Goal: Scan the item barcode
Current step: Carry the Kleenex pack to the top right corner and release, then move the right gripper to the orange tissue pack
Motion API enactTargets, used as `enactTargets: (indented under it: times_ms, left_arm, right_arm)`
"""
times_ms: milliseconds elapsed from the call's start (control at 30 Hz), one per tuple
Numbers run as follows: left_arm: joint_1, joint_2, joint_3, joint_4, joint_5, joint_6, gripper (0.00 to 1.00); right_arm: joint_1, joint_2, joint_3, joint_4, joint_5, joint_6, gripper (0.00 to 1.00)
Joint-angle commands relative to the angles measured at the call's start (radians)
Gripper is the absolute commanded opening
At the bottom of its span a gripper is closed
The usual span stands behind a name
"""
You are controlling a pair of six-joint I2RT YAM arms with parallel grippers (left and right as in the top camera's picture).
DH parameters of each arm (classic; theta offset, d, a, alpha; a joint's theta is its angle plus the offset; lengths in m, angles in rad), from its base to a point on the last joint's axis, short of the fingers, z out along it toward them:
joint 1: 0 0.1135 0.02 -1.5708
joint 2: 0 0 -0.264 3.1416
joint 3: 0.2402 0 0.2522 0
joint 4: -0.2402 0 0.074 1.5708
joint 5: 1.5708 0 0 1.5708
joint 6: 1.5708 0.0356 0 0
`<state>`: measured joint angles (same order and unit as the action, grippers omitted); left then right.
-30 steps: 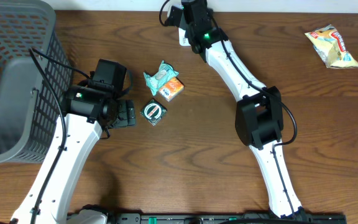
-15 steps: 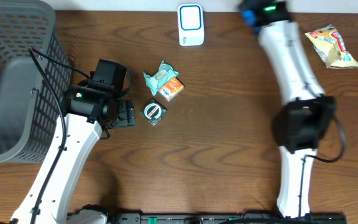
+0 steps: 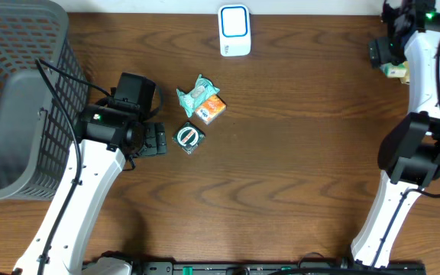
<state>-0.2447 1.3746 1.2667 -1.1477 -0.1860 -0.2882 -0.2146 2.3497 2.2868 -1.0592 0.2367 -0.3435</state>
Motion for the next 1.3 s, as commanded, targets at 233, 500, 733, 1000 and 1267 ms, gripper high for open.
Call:
enactTargets:
  times_ms: [233,500,733,1000,1267]
  left_arm:
    - [0.003,0.004,-0.001,-0.003,-0.010,-0.002,0.98]
    - [0.003,0.004,-0.001,-0.003,-0.010,-0.002,0.98]
    - [0.003,0.004,-0.001,-0.003,-0.010,-0.002,0.98]
    - [0.003,0.004,-0.001,-0.003,-0.010,-0.002,0.98]
    - [0.003,0.004,-0.001,-0.003,-0.010,-0.002,0.98]
  right_arm:
    - [0.057,-0.035,-0.003,-0.003,-0.229,0.065,0.99]
    - [0.142,-0.053,-0.004,-0.001,-1.011,0.150,0.99]
    - [0.280,-0.053,-0.012,-0.064,-1.073,0.201,0.99]
    - [0.466,-0.053,-0.057,-0.114,-0.869,0.306,0.99]
    - [0.621,-0.053,-0.212,0.025,-0.741,0.590,0.73]
